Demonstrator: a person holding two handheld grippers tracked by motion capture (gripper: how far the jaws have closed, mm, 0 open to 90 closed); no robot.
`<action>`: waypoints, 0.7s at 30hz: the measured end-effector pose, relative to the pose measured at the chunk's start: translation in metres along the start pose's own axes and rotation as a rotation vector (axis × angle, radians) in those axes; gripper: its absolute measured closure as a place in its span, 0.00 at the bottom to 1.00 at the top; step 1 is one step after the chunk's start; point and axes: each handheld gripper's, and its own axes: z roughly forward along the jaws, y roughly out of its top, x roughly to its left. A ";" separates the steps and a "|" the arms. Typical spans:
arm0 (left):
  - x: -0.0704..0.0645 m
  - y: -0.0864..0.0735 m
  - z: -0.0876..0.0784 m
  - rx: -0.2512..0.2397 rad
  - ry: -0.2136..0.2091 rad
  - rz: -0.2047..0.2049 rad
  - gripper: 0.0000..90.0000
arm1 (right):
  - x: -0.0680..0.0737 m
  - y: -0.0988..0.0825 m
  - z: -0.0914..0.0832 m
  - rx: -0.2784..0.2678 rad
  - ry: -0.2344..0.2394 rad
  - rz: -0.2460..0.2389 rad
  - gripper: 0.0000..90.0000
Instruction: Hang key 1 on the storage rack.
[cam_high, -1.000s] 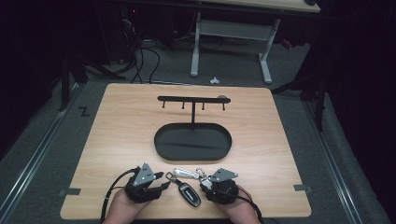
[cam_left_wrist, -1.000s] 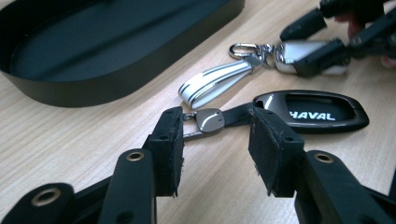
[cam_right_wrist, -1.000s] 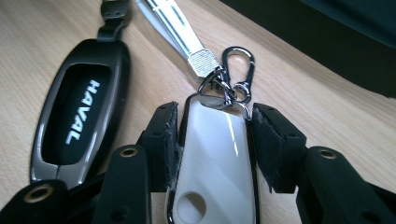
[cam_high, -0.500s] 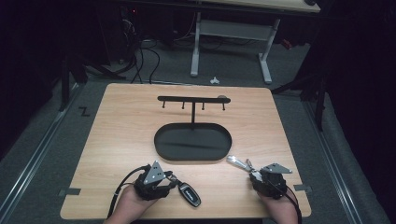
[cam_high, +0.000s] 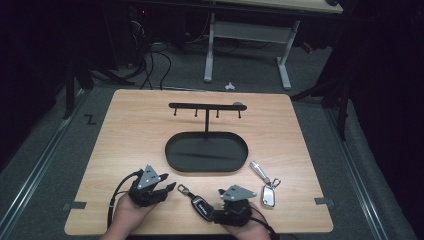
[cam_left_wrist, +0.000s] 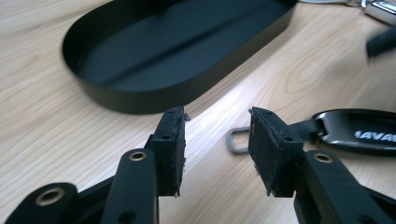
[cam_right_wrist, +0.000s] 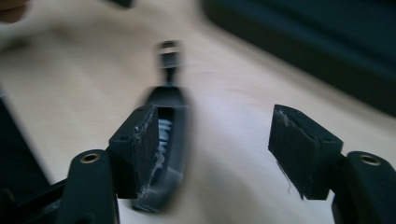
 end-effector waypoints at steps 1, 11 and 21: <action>0.002 -0.002 -0.001 0.000 0.006 -0.007 0.62 | 0.006 0.001 0.009 0.024 0.032 -0.007 0.35; 0.007 -0.009 -0.007 0.010 0.020 -0.024 0.63 | 0.026 0.003 0.037 0.100 0.003 -0.134 0.54; 0.005 -0.004 -0.002 0.011 0.008 -0.015 0.64 | -0.032 -0.012 -0.013 0.082 -0.133 -0.045 0.54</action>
